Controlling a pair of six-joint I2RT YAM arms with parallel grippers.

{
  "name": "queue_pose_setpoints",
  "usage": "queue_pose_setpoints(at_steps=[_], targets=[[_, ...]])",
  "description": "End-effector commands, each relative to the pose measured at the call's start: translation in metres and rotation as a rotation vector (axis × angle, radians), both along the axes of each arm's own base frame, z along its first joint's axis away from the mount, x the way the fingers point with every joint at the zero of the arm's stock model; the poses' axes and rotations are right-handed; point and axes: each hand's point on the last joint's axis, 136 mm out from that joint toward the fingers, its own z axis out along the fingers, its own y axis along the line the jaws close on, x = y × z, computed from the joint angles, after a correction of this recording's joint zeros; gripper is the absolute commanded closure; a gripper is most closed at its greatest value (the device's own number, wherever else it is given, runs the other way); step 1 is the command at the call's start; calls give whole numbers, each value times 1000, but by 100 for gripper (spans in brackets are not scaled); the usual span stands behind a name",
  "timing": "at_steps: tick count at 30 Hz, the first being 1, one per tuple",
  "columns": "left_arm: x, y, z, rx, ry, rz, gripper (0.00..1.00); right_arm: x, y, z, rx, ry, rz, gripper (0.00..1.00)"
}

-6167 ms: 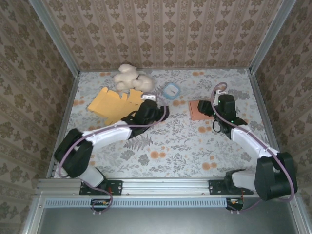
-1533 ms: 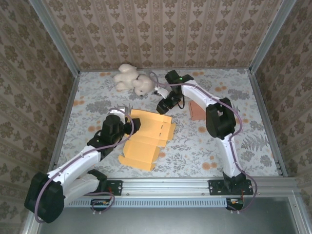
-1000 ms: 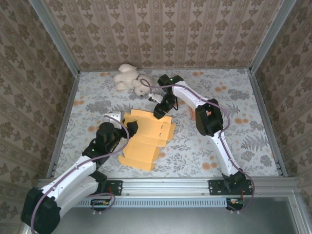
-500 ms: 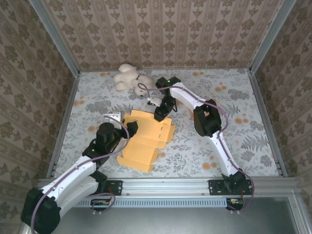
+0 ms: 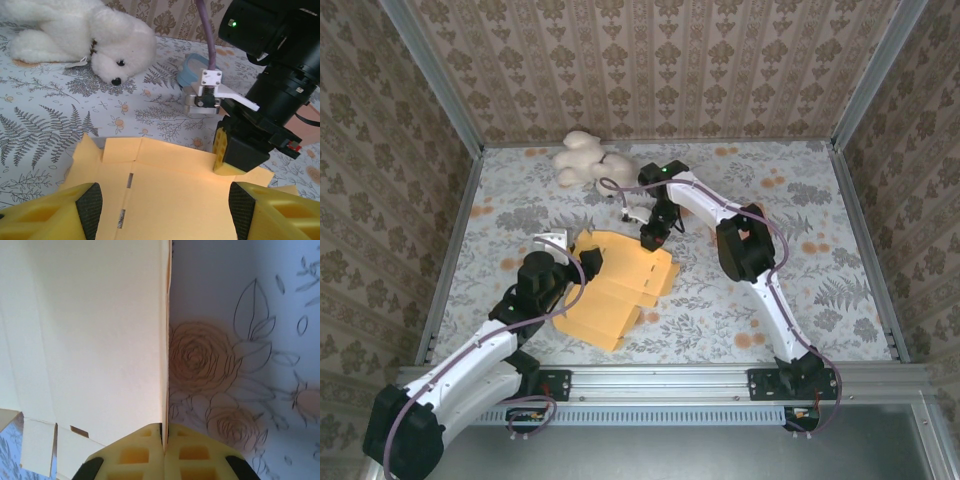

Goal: Fold the paper box

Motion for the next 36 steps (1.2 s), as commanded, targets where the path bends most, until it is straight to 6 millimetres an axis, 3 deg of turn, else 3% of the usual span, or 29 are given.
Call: queue_pose_setpoints(at_steps=[1,9,16,23,27,29,33,36], targets=[[-1,5,6,-35,-13,20,29,-3,-5,47,25,-115,30,100],[-12,4,21,-89,2,-3,30,-31,-34,103,7,-328,82,100],[-26,-13,37,-167,47,-98,30,-42,-85,132,-208,-530,71,100],[-47,-40,58,-236,70,-215,35,-72,-98,181,-126,-772,176,100],[-72,-68,79,-250,32,-329,37,-79,-112,177,-162,-817,223,100],[-86,-84,86,-224,-7,-385,37,-82,-121,184,-171,-851,210,100],[-107,-116,89,-150,-59,-479,37,-88,-123,184,-173,-844,231,100],[-104,-132,78,-105,-41,-497,38,-88,-123,185,-176,-852,241,100]])
